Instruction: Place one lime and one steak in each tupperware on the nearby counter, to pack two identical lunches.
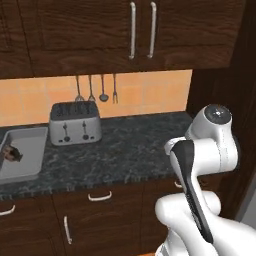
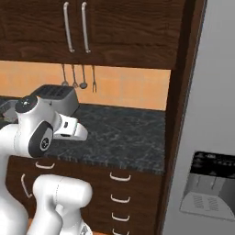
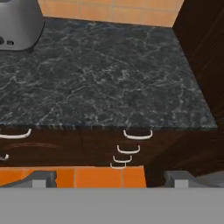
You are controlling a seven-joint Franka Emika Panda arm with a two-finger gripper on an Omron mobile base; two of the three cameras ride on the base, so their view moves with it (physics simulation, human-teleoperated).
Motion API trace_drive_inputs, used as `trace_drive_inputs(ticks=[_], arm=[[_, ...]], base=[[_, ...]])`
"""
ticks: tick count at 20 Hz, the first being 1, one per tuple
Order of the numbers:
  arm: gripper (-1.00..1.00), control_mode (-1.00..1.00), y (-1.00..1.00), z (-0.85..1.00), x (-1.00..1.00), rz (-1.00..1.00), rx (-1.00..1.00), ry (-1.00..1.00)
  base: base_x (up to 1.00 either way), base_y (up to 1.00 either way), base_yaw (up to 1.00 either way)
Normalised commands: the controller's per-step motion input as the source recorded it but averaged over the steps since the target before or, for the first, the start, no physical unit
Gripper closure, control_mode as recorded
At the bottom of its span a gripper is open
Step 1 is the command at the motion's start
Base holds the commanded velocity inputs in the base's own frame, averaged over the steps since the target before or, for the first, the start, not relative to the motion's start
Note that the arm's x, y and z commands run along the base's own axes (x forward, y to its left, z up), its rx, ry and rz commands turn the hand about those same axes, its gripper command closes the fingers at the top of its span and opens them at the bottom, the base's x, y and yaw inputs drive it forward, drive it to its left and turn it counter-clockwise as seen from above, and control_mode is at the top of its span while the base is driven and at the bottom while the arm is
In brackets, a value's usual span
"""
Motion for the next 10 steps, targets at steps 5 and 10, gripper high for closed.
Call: trace_drive_inputs(ticks=[5,10], arm=[[-1.00,1.00,0.00,0.00,0.00,0.00,0.00,0.00],[-1.00,1.00,0.00,0.00,0.00,0.00,0.00,0.00]], base=[[-0.86,-0.64,0.00],[-0.45,-0.53,-0.04]])
